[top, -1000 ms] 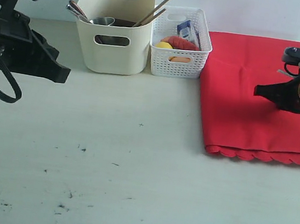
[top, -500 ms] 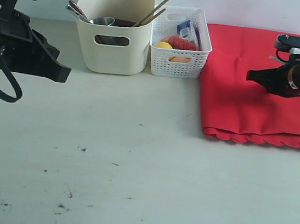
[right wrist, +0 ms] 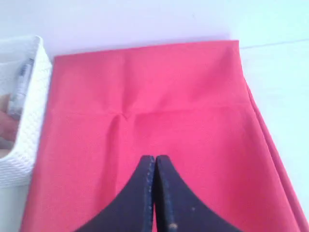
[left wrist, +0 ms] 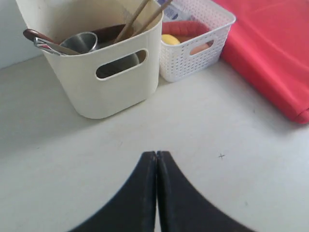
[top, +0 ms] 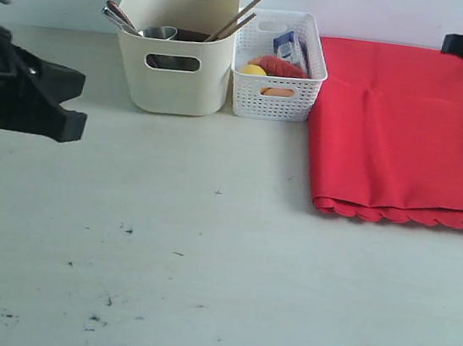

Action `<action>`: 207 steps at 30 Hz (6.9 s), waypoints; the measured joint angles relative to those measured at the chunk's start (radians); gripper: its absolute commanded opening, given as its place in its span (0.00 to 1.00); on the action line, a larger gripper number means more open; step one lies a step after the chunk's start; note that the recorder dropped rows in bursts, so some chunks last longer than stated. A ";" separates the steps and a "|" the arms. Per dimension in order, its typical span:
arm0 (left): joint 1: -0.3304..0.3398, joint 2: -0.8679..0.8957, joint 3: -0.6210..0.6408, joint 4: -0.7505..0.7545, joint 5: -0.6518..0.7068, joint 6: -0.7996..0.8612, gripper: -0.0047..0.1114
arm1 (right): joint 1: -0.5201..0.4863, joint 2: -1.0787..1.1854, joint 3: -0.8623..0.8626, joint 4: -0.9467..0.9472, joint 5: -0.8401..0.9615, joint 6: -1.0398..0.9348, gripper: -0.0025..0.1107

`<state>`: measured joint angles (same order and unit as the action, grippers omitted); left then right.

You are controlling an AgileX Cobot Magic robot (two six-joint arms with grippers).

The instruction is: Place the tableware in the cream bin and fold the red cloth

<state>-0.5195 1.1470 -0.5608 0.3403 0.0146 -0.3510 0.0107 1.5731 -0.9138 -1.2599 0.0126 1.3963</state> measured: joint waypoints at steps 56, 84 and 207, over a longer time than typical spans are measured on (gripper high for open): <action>0.509 -1.142 0.558 -0.154 -0.109 -0.002 0.06 | 0.000 -0.947 0.481 0.162 -0.244 0.002 0.02; 0.509 -1.142 0.560 -0.329 0.064 0.237 0.06 | 0.000 -0.947 0.481 0.164 -0.244 0.014 0.02; 0.509 -1.142 0.560 -0.329 0.064 0.241 0.06 | 0.084 -1.567 0.909 1.332 0.246 -1.319 0.02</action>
<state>-0.0102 0.0054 -0.0005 0.0113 0.0790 -0.1100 0.0951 0.0057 -0.0044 0.0724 0.2582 0.0769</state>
